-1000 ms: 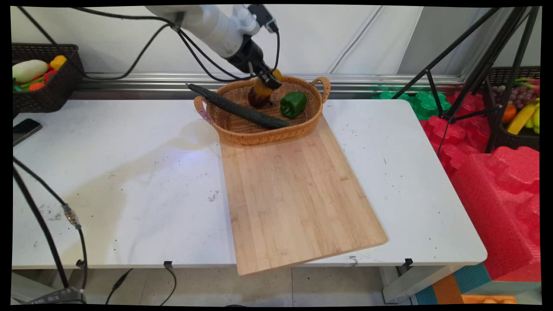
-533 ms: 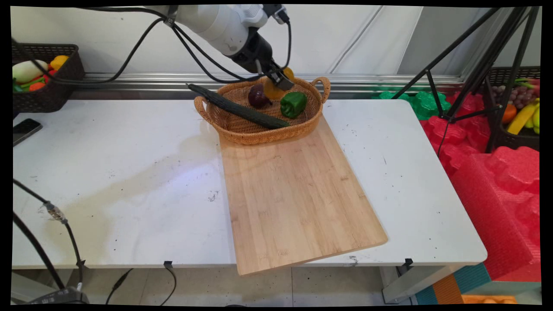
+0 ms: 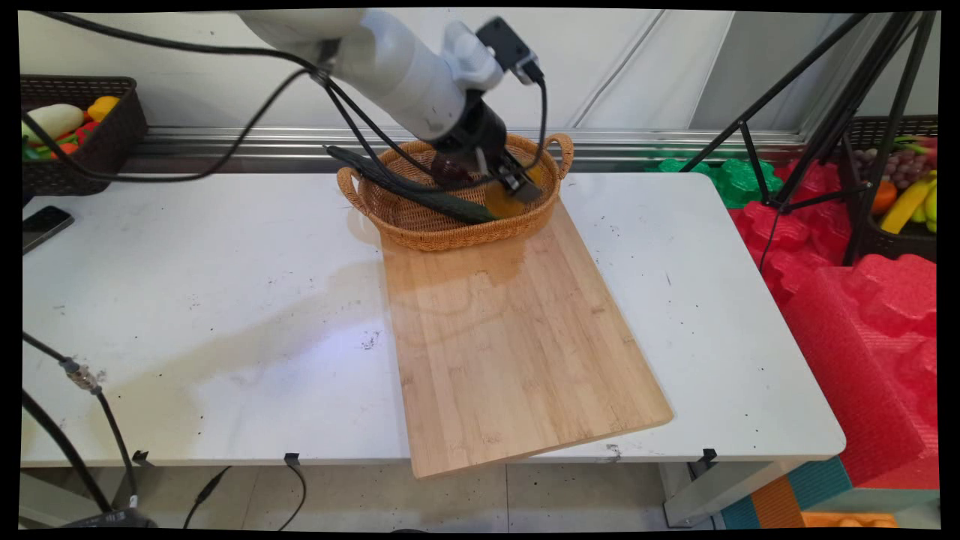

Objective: Place the picked object on the cutting board

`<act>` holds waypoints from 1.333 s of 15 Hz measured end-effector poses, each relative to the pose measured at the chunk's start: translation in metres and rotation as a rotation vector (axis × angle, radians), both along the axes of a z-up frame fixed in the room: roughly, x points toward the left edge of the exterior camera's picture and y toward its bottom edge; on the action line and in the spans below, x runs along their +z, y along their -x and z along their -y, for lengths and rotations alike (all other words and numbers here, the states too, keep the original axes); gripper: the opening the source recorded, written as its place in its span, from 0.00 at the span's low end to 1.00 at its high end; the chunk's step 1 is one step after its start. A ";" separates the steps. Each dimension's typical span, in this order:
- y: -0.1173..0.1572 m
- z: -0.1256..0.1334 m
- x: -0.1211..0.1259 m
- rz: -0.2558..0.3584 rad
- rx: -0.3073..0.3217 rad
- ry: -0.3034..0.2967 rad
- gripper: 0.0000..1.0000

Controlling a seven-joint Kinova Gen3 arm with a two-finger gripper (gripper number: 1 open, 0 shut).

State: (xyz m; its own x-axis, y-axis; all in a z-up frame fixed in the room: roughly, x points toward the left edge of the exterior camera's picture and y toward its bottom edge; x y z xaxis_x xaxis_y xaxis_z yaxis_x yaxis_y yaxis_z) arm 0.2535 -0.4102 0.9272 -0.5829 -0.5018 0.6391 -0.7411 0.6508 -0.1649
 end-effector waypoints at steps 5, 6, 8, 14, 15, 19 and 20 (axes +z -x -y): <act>0.019 0.007 -0.030 0.010 -0.007 -0.038 0.00; 0.024 0.011 -0.041 0.013 -0.011 -0.051 0.00; 0.032 0.019 -0.060 0.018 -0.019 -0.068 0.00; 0.053 0.041 -0.106 0.021 -0.044 -0.097 0.00; 0.054 0.043 -0.110 0.021 -0.045 -0.099 0.00; 0.064 0.047 -0.127 0.019 -0.055 -0.112 0.00; 0.065 0.047 -0.129 0.017 -0.057 -0.113 0.00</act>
